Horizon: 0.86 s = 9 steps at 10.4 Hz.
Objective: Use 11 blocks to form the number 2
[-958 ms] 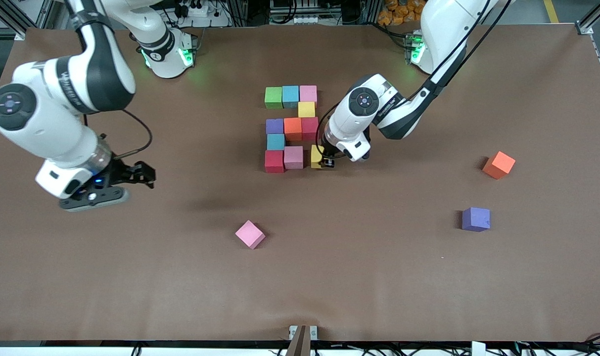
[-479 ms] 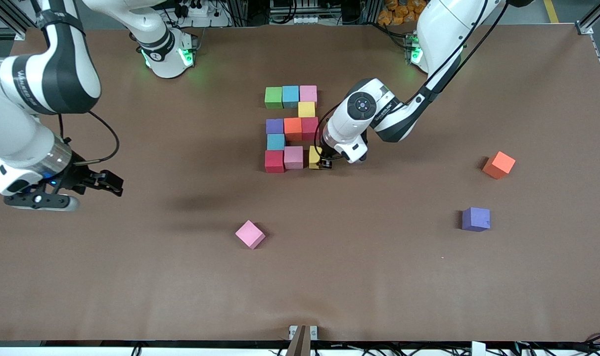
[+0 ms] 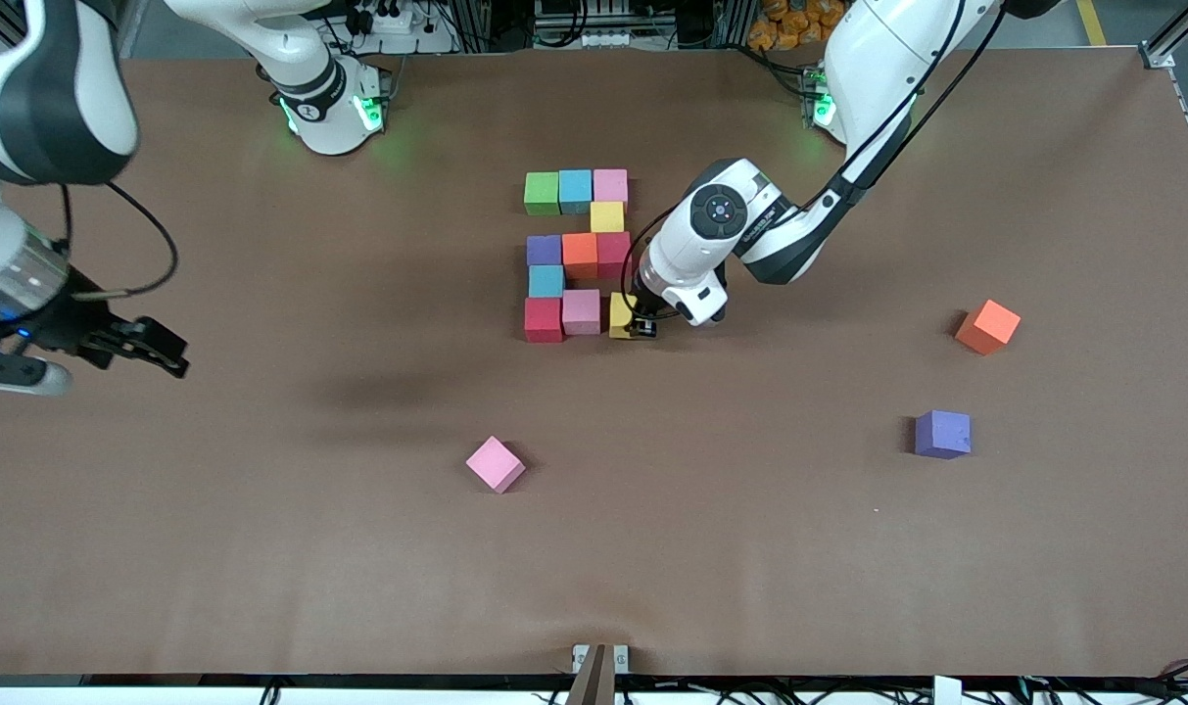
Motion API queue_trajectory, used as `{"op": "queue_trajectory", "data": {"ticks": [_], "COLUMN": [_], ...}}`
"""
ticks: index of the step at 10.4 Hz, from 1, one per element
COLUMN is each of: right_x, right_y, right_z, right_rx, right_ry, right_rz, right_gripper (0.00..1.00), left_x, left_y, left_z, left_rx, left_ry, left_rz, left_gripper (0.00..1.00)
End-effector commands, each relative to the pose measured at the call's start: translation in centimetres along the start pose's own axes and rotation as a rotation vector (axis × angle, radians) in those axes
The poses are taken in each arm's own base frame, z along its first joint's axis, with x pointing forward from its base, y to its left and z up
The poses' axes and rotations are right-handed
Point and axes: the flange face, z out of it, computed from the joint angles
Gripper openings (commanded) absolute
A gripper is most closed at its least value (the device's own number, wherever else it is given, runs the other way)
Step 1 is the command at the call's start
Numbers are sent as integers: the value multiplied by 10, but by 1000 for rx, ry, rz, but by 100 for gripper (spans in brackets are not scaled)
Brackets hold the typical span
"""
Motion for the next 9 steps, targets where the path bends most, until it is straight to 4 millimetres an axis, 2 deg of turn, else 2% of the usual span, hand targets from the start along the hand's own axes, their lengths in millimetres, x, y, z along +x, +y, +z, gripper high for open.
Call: {"op": "queue_trajectory", "data": {"ticks": [1, 4, 9], "right_x": [-13, -18, -13], "right_y": [16, 36, 41], "right_z": [-17, -18, -44], "right_rx": [3, 0, -4], "right_ry": [-8, -80, -122], "right_rz": [-32, -7, 4], "right_gripper": [100, 100, 100], "left_x": [-6, -5, -5], "left_y": [-3, -1, 2], "left_z": [8, 11, 14], "left_rx": [-10, -22, -26], "left_ry": [-3, -2, -8], "left_rz": [9, -8, -15], "left_gripper": [42, 42, 42]}}
